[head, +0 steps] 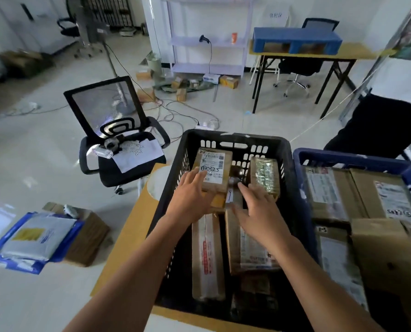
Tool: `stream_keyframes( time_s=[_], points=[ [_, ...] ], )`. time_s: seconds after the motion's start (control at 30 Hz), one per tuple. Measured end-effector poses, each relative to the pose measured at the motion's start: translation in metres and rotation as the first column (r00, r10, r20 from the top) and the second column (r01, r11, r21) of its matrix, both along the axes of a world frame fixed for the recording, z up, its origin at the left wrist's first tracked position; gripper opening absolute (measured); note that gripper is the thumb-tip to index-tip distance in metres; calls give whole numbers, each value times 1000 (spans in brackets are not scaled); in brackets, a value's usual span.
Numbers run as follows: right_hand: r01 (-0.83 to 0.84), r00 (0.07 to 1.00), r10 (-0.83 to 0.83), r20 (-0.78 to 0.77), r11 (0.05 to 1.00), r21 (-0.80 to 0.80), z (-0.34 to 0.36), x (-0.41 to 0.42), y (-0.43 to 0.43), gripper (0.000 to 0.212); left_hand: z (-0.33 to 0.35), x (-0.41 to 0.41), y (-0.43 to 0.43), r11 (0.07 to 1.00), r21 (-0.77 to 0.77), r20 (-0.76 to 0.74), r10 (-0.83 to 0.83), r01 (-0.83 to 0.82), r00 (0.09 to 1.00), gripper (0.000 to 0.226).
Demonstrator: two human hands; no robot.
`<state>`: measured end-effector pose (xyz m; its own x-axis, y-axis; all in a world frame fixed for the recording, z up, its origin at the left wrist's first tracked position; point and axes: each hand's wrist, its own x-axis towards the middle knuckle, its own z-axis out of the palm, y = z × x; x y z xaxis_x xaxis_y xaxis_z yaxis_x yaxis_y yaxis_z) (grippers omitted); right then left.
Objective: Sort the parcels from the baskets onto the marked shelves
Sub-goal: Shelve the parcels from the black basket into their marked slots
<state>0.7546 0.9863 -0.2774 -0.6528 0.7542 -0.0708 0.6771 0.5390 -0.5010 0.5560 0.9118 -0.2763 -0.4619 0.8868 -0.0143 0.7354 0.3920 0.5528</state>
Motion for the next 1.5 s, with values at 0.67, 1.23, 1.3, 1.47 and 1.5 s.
stream_keyframes(
  time_s=[0.67, 1.23, 1.3, 1.47, 1.5],
  points=[
    [70, 986, -94, -135, 982, -173, -34, -44, 10, 70, -46, -12, 33, 924, -43, 615, 325, -381, 719, 78],
    [134, 899, -214, -381, 965, -224, 10, -38, -25, 71, -6, 1, 3, 894, 64, 823, 204, -443, 530, 48],
    [189, 865, -265, -426, 958, -214, 25, -37, -34, 73, 4, 6, -10, 900, 124, 830, 136, -417, 541, 60],
    [297, 770, -375, -516, 927, -230, 58, -39, -70, 56, 31, 4, -47, 919, 267, 870, -100, -290, 483, 76],
    [322, 747, -391, -538, 920, -222, 62, -38, -79, 50, 35, 1, -53, 921, 299, 871, -156, -251, 466, 74]
  ],
)
